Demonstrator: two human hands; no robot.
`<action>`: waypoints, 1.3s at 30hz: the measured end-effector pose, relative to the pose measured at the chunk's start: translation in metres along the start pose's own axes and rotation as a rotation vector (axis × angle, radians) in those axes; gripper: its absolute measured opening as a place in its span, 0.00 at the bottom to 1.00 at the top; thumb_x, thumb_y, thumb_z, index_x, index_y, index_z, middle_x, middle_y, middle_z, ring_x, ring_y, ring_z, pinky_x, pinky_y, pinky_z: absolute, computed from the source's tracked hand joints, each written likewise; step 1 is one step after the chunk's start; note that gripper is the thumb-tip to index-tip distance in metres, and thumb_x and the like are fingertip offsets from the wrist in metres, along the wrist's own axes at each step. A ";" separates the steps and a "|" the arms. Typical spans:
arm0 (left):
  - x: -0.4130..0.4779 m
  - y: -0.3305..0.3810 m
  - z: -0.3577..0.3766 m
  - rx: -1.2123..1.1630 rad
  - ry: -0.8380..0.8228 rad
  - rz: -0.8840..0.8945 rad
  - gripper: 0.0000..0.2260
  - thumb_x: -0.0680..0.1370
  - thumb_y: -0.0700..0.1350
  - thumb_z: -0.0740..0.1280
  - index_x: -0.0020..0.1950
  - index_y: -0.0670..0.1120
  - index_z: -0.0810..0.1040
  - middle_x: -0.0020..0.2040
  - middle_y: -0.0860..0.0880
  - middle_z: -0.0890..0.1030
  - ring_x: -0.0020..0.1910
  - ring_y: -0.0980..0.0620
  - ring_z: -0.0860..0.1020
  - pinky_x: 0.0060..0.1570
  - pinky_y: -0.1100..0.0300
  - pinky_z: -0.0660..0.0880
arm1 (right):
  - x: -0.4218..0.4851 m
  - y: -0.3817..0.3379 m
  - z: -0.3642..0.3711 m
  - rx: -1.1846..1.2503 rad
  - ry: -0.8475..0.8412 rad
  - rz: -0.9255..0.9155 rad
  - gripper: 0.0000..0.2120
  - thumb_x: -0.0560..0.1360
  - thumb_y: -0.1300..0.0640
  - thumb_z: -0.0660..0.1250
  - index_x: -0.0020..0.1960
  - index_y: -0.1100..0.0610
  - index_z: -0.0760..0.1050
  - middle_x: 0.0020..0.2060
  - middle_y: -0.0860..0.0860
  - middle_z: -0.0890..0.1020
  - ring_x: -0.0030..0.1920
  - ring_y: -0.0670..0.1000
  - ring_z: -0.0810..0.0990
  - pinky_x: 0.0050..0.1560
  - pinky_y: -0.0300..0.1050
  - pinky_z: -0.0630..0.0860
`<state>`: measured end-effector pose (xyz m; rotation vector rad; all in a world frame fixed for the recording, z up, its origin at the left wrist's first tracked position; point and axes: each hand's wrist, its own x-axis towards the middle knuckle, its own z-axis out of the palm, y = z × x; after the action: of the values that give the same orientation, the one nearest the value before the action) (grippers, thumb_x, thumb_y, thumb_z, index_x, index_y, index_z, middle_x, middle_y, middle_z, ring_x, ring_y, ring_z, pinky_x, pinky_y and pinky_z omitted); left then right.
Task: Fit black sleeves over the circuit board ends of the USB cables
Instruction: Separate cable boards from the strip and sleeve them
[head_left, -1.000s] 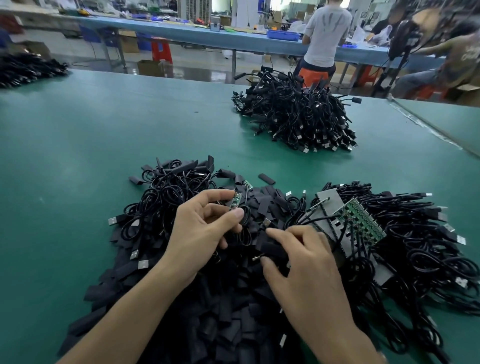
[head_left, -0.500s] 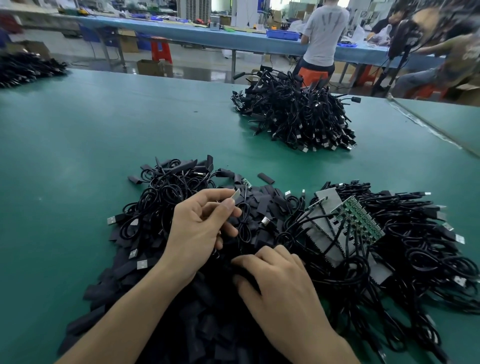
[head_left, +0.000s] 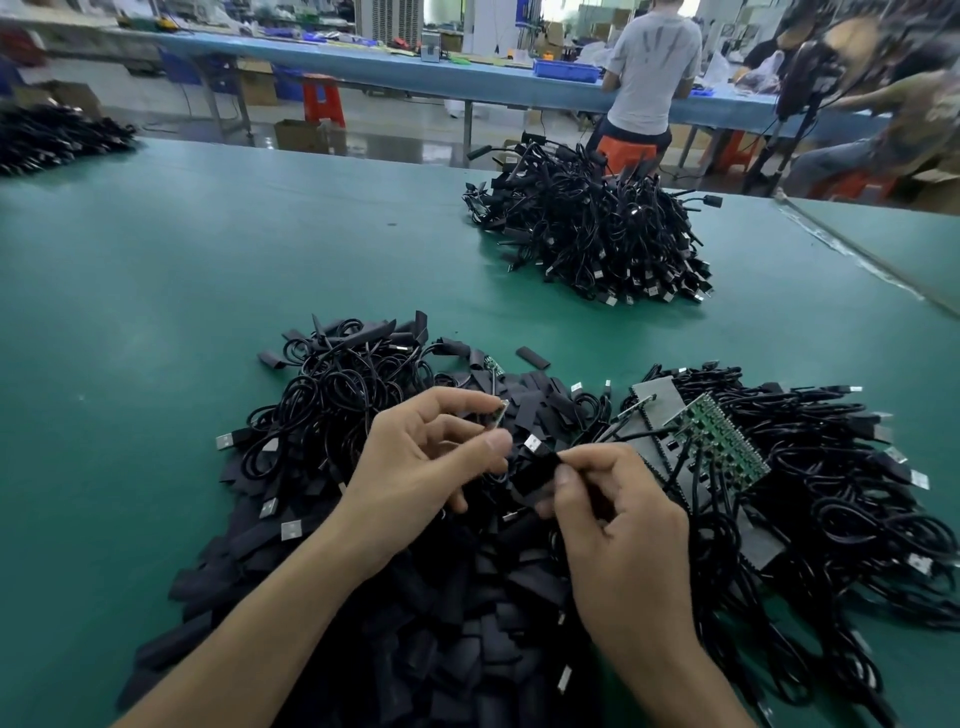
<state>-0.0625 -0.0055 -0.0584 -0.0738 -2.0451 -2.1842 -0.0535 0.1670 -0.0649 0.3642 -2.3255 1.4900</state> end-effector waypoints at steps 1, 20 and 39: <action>0.000 0.000 0.000 0.009 -0.036 -0.003 0.15 0.70 0.44 0.77 0.56 0.49 0.81 0.43 0.43 0.85 0.40 0.48 0.84 0.28 0.64 0.75 | 0.000 0.001 0.000 0.060 -0.010 0.042 0.07 0.78 0.55 0.65 0.45 0.44 0.75 0.35 0.45 0.83 0.33 0.48 0.82 0.33 0.47 0.78; 0.001 0.005 -0.004 -0.009 -0.159 -0.157 0.20 0.66 0.37 0.77 0.56 0.44 0.80 0.39 0.42 0.85 0.33 0.51 0.81 0.31 0.63 0.77 | 0.007 0.007 -0.009 0.139 -0.285 0.073 0.19 0.66 0.55 0.80 0.52 0.39 0.81 0.46 0.40 0.84 0.46 0.44 0.84 0.46 0.35 0.79; 0.002 0.001 -0.005 -0.043 -0.168 -0.175 0.21 0.62 0.38 0.80 0.54 0.46 0.82 0.39 0.39 0.84 0.34 0.48 0.82 0.36 0.60 0.79 | 0.010 0.010 -0.011 0.192 -0.312 0.134 0.15 0.65 0.54 0.81 0.50 0.43 0.85 0.41 0.42 0.86 0.43 0.43 0.85 0.46 0.38 0.81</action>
<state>-0.0639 -0.0106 -0.0571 -0.0902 -2.1679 -2.4016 -0.0645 0.1814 -0.0650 0.5341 -2.4890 1.8437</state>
